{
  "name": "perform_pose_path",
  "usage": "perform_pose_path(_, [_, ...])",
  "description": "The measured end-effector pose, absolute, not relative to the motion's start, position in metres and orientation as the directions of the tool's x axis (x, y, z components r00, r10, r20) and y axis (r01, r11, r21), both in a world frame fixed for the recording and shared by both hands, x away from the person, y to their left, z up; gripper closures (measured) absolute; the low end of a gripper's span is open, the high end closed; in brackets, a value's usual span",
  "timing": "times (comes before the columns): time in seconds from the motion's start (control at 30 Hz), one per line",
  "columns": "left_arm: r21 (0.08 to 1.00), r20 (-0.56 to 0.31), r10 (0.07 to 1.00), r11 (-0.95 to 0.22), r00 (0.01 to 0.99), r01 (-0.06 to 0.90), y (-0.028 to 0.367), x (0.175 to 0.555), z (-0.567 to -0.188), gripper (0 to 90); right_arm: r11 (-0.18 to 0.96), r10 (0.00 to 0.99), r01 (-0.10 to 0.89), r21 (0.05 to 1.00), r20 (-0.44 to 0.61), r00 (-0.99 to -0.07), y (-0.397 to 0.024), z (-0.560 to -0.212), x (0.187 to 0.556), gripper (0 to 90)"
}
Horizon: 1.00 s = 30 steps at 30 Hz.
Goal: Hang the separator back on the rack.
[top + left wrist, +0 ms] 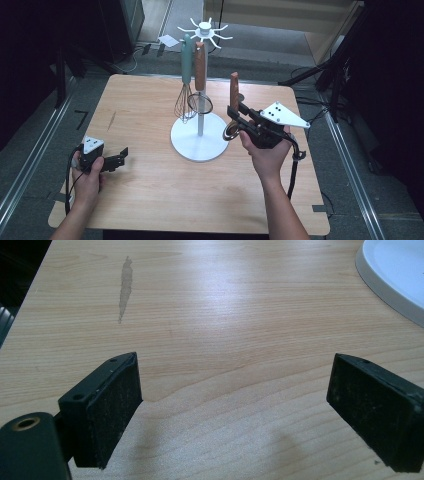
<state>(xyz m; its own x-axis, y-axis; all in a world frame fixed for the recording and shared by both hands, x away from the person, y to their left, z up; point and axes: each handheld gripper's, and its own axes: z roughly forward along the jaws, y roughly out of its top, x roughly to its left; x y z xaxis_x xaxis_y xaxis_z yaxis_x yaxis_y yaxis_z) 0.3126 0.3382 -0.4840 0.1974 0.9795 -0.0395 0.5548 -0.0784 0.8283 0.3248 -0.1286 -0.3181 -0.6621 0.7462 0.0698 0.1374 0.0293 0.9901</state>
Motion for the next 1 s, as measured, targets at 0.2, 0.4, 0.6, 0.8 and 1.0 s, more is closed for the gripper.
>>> perform_pose_path(0.2, [0.827,-0.043,0.98,-0.075,0.196,0.557,0.339,0.312,-0.484,8.1,0.035,0.743,0.111,0.993,0.049,-0.668,-0.12,-0.308,0.326,70.4])
perform_pose_path(0.4, [0.828,-0.041,0.98,-0.077,0.197,0.555,0.338,0.313,-0.484,8.2,0.031,0.738,0.1,0.994,0.044,-0.674,-0.114,-0.301,0.329,70.4])
perform_pose_path(0.6, [0.83,-0.042,0.98,-0.076,0.197,0.553,0.338,0.313,-0.484,8.2,0.027,0.738,0.084,0.996,0.036,-0.673,-0.112,-0.292,0.332,70.4])
perform_pose_path(0.8, [0.829,-0.04,0.98,-0.077,0.196,0.554,0.338,0.313,-0.484,8.2,0.02,0.74,0.075,0.997,0.036,-0.671,-0.111,-0.285,0.335,70.4])
perform_pose_path(1.0, [0.829,-0.042,0.98,-0.075,0.196,0.554,0.338,0.313,-0.484,8.3,0.016,0.741,0.071,0.997,0.036,-0.671,-0.108,-0.28,0.337,70.4])
